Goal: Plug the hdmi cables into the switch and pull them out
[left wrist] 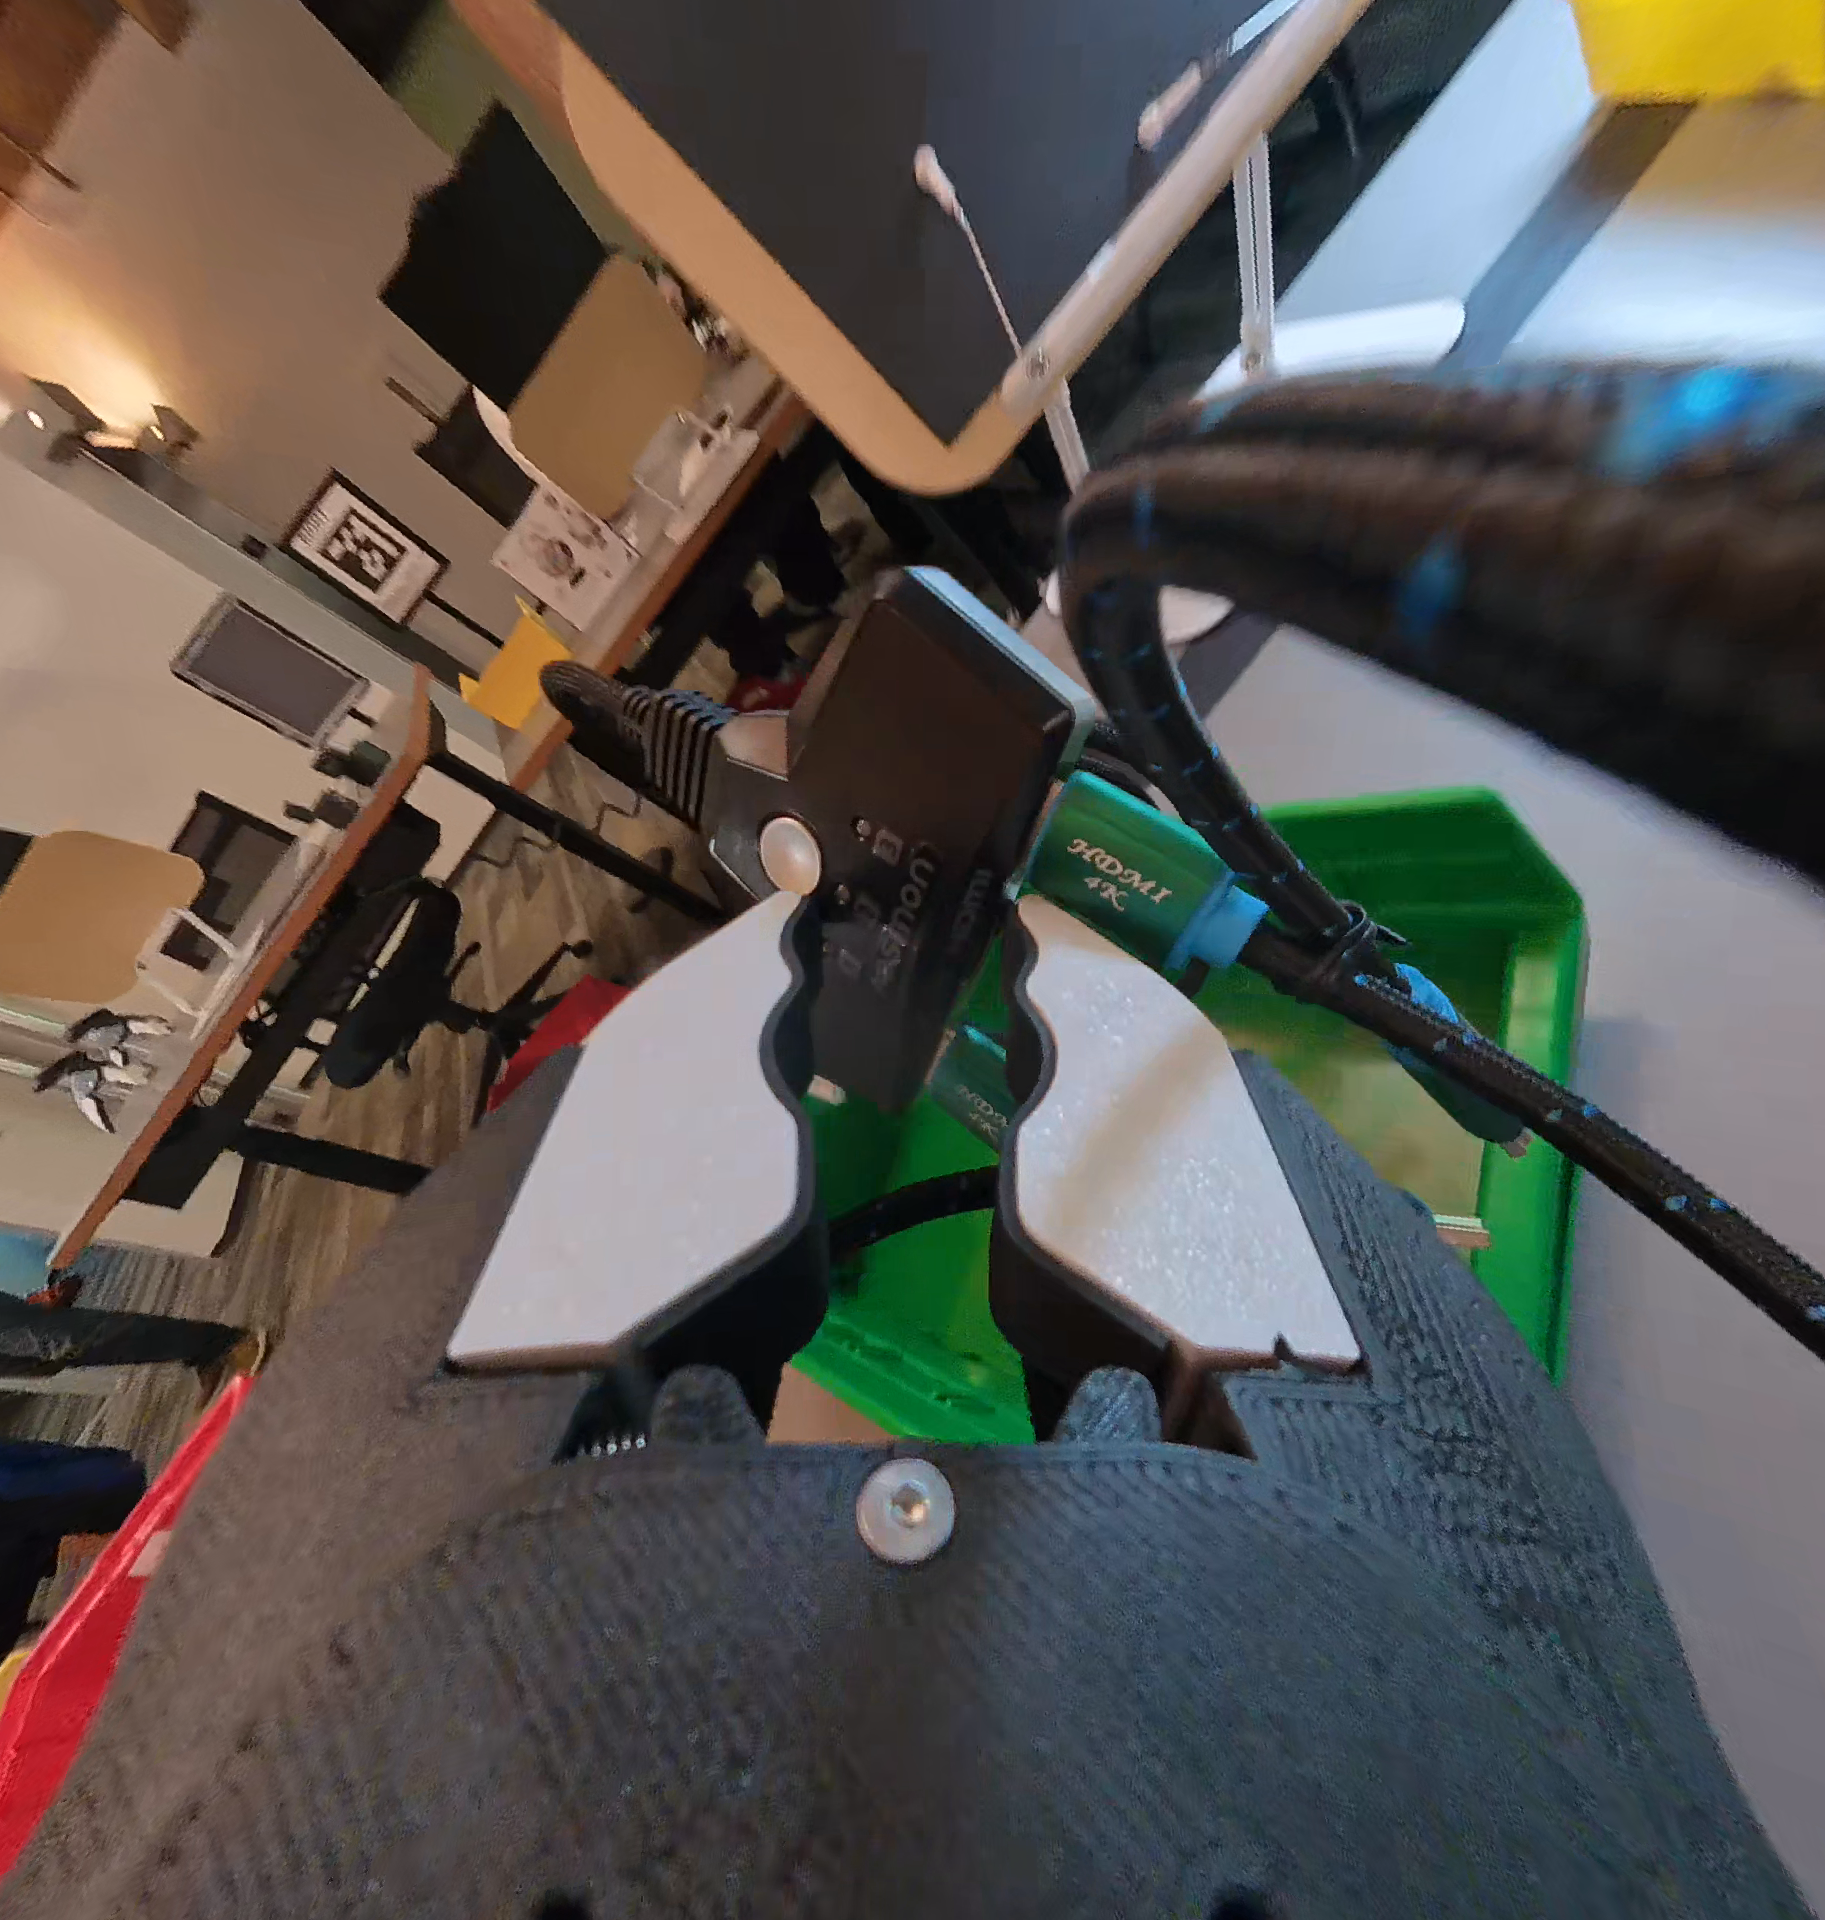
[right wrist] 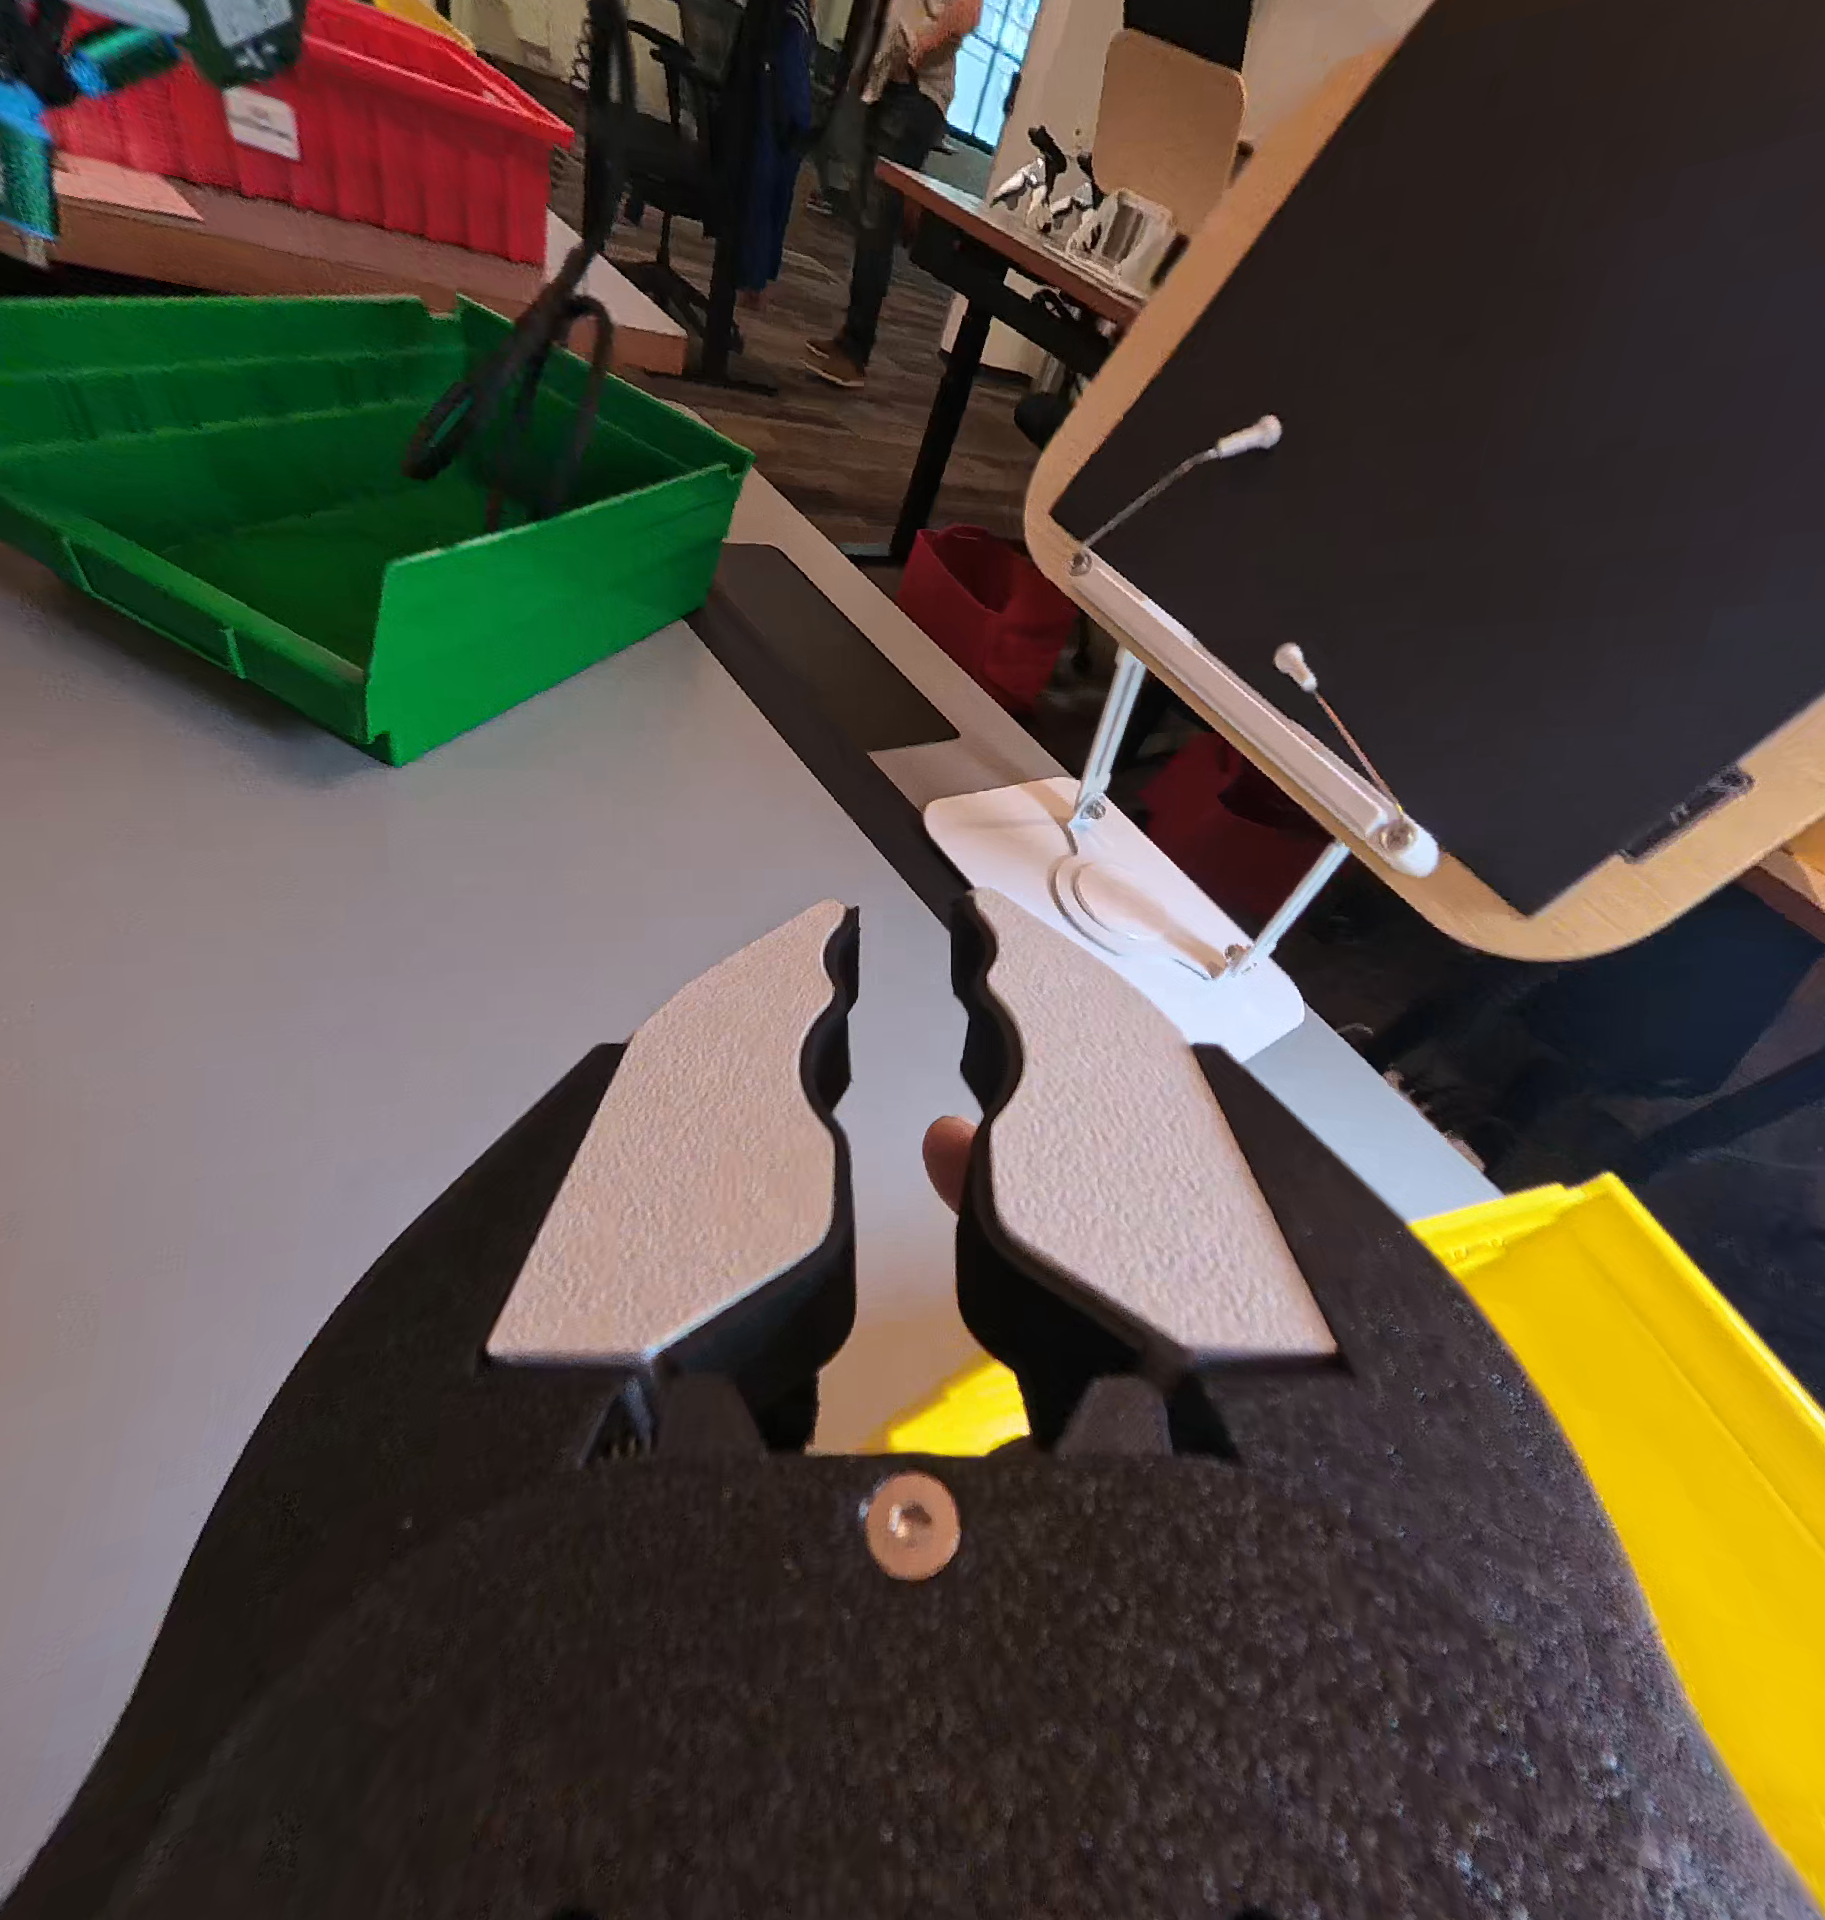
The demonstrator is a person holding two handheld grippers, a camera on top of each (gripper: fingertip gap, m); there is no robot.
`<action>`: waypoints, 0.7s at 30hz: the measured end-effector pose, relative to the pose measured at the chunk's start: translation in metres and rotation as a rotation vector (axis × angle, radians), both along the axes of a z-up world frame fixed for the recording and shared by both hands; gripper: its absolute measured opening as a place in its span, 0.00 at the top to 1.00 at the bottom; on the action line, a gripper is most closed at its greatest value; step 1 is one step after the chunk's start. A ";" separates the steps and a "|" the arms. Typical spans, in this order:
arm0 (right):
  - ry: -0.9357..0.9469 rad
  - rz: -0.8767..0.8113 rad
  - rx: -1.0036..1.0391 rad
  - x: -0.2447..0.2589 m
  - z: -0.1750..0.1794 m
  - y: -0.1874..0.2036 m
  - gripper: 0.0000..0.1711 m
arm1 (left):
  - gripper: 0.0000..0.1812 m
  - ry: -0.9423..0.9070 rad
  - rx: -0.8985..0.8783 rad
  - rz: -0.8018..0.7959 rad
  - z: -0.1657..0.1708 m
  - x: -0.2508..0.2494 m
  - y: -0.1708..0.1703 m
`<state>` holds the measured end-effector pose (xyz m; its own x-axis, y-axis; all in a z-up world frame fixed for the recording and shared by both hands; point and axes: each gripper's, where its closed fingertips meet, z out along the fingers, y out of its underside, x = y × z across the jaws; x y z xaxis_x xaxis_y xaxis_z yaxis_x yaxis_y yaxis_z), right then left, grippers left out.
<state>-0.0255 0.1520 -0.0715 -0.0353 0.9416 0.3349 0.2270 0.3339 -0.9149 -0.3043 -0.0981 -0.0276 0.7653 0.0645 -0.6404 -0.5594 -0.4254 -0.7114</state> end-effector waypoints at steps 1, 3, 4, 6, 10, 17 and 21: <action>0.013 0.022 0.016 -0.001 0.004 -0.008 0.90 | 0.81 0.001 0.027 -0.015 0.008 0.005 0.000; 0.040 0.066 0.047 -0.003 0.013 -0.026 0.90 | 0.81 0.002 0.090 -0.041 0.028 0.016 0.000; 0.055 0.086 0.064 -0.003 0.018 -0.035 0.90 | 0.81 0.001 0.118 -0.061 0.037 0.023 0.001; 0.082 0.124 0.094 -0.005 0.026 -0.052 0.90 | 0.82 0.002 0.168 -0.101 0.054 0.037 0.003; 0.142 0.177 0.171 -0.004 0.044 -0.084 0.90 | 0.82 -0.013 0.248 -0.243 0.078 0.083 0.013; 0.297 0.194 0.519 0.036 0.110 -0.141 0.87 | 0.82 -0.040 0.207 -0.552 0.069 0.184 0.057; 0.219 0.076 0.852 0.040 0.102 -0.137 0.80 | 0.82 0.019 0.024 -0.722 0.037 0.240 0.093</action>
<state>0.0143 0.0146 0.0304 0.0600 0.3668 0.9284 0.0251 0.9292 -0.3687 -0.0642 -0.0049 0.0094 0.6108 -0.4390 -0.6589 -0.7075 0.0710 -0.7031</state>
